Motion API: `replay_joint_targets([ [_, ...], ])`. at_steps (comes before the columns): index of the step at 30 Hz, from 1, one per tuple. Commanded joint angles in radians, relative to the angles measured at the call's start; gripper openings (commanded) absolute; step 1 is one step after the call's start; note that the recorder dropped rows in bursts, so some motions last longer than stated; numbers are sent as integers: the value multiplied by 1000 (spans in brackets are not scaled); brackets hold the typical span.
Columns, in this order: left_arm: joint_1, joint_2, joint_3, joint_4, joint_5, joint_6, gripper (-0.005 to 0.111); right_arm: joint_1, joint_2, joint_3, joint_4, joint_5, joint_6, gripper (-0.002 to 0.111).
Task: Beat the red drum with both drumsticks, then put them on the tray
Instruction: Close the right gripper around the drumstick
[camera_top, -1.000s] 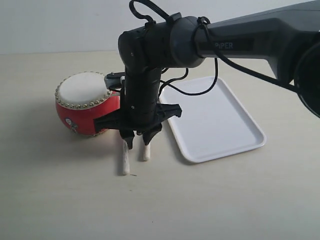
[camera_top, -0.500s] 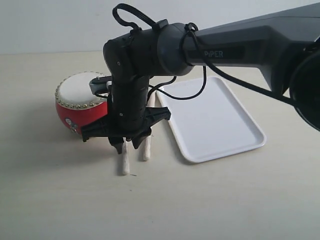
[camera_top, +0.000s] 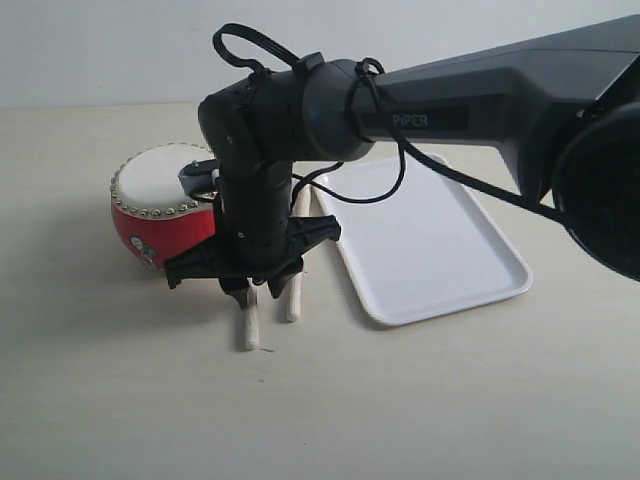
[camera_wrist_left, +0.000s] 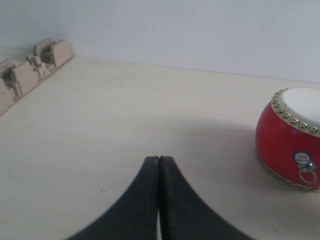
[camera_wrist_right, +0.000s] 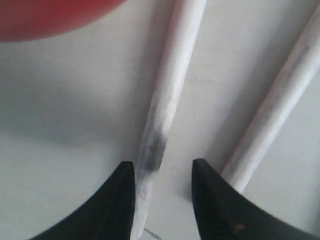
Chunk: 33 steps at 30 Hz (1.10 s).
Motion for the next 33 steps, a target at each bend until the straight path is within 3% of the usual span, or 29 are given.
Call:
replay_joint_targets([
  [1, -5, -5, 0, 5, -3, -3, 0, 1, -5, -25, -22, 9, 29, 36],
  [29, -5, -5, 0, 5, -3, -3, 0, 25, 73, -25, -48, -52, 75, 36],
  [31, -5, -5, 0, 5, -3, -3, 0, 25, 73, -25, -48, -52, 75, 32],
  [33, -5, -5, 0, 5, -3, -3, 0, 25, 73, -25, -48, -40, 75, 21],
])
